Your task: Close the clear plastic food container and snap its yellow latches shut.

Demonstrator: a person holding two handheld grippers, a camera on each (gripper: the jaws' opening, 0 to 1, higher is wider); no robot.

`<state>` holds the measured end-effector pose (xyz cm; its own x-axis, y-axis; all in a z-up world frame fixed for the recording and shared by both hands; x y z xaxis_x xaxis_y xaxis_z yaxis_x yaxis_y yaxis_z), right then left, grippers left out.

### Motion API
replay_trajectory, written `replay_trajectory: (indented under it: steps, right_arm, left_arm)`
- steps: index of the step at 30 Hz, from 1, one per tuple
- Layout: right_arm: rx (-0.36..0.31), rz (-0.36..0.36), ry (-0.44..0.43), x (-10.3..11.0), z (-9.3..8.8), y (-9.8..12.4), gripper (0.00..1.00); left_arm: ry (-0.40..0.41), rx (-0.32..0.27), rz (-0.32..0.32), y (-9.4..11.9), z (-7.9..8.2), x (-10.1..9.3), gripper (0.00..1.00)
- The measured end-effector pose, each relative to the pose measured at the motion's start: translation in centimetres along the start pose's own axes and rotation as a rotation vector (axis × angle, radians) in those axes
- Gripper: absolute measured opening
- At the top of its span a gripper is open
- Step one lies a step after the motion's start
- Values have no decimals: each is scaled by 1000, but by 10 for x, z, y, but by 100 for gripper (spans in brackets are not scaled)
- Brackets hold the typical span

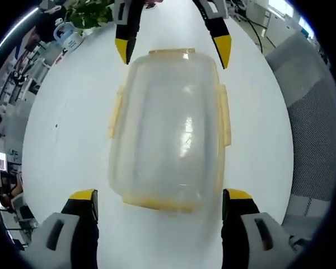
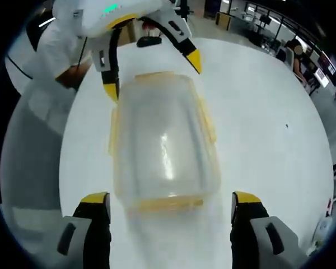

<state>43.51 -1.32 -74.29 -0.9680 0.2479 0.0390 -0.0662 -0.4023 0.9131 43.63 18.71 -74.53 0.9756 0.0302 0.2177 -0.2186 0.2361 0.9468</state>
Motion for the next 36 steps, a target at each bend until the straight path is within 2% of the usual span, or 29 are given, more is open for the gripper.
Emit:
replay_trajectory:
  steps: [3, 10, 13, 15, 18, 24, 29, 36]
  right_arm:
    - [-22, -1, -29, 2, -1, 1, 90]
    - [-67, -15, -91, 7, -9, 6, 89]
    - [-69, -41, -113, 6, -14, 8, 89]
    - [-102, -49, -162, 7, -15, 10, 89]
    - [-127, -66, -190, 7, -17, 13, 89]
    - [-146, -85, -217, 9, -22, 16, 89]
    - [-173, -100, -234, 11, -23, 19, 88]
    - [-225, -134, -274, 14, -30, 22, 89]
  left_arm:
    - [19, -3, 3, 1, -5, 0, 92]
    - [116, -39, 12, 6, -19, -2, 92]
    - [155, -57, 18, 8, -24, -4, 92]
    - [185, -62, 24, 9, -28, -5, 92]
    - [219, -75, 32, 10, -33, -8, 92]
    - [310, -109, 48, 14, -41, -9, 92]
    - [337, -112, 68, 17, -47, -13, 92]
    - [442, -171, 90, 21, -60, -20, 94]
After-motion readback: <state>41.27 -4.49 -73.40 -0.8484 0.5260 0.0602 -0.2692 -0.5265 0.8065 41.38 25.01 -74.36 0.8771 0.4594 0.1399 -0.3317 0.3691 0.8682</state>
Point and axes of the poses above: the point that each gripper's makers call its tool centre point, and the gripper's own axes: y roughly backward along the fingers, x roughly to its left, z roughly out of its top, the point moved 8 cm from there along y, roughly backward along the fingers, and after that the axes turned 3 degrees about -y, right-handed, at the moved point
